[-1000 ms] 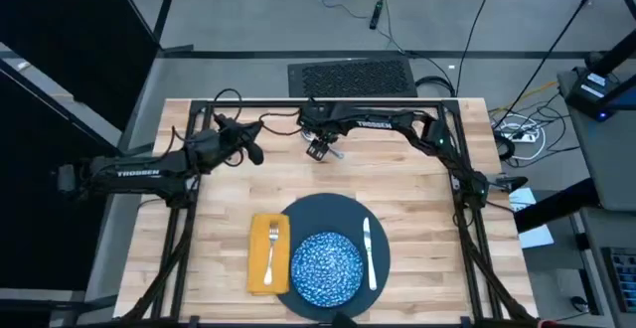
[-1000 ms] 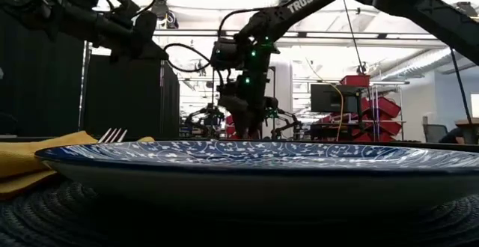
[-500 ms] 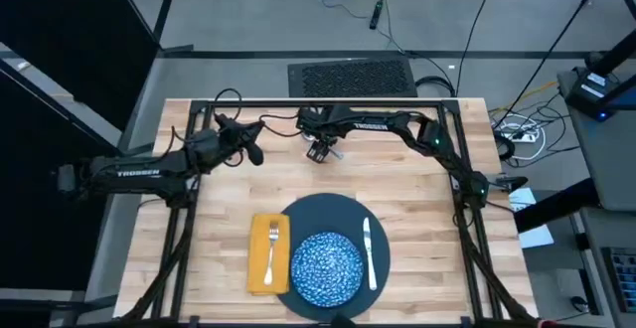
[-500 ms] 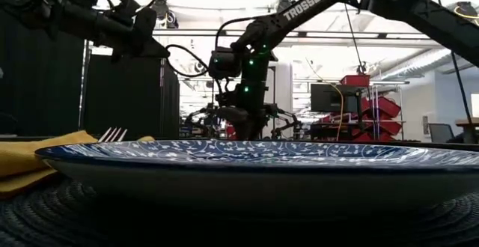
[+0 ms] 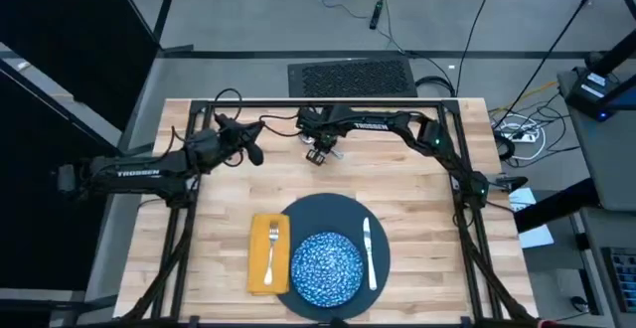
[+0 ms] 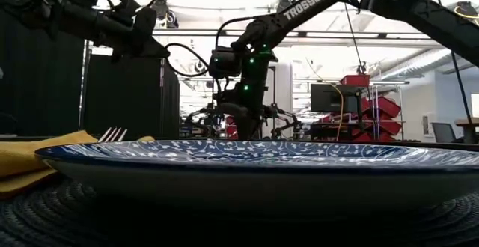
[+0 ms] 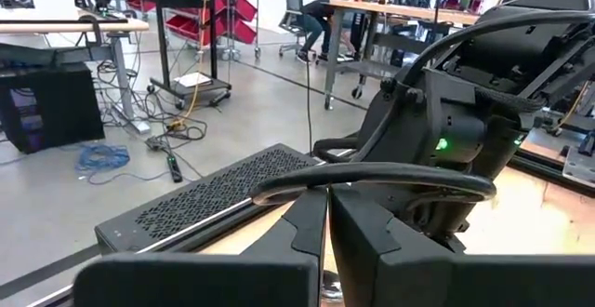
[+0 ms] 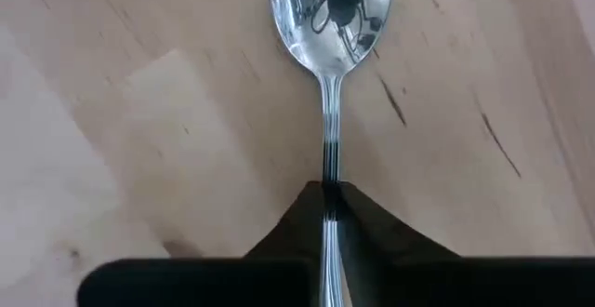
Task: Set table place
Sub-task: Put the silver spoon on the blue table mat to the right of the silver table knife
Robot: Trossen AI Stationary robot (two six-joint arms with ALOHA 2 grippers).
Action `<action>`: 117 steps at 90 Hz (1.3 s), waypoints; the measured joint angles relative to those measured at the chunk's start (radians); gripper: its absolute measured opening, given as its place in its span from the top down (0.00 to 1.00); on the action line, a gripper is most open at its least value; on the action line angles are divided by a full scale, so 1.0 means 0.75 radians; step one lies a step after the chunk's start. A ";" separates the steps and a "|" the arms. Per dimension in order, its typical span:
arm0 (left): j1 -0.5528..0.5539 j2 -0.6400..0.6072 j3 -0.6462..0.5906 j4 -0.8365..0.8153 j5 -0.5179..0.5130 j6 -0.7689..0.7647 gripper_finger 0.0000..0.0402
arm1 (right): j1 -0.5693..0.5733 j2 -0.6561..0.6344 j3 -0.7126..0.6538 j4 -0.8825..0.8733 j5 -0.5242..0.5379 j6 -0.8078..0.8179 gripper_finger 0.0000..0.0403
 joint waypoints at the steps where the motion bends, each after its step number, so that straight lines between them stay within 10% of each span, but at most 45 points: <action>1: 0.000 0.000 0.000 0.000 0.000 0.000 1.00 | 0.000 -0.002 0.000 -0.002 -0.001 0.000 0.99; 57: 0.000 -0.019 0.000 -0.002 0.034 0.000 1.00 | 0.103 -0.444 -0.031 -0.779 0.284 0.331 0.99; 87: 0.000 -0.035 0.000 -0.001 0.099 0.000 1.00 | 0.456 -0.891 -0.591 -0.861 0.240 1.023 1.00; 117: 0.000 -0.035 0.000 -0.001 0.125 -0.038 1.00 | 1.148 -1.222 -1.084 -0.521 0.001 2.096 1.00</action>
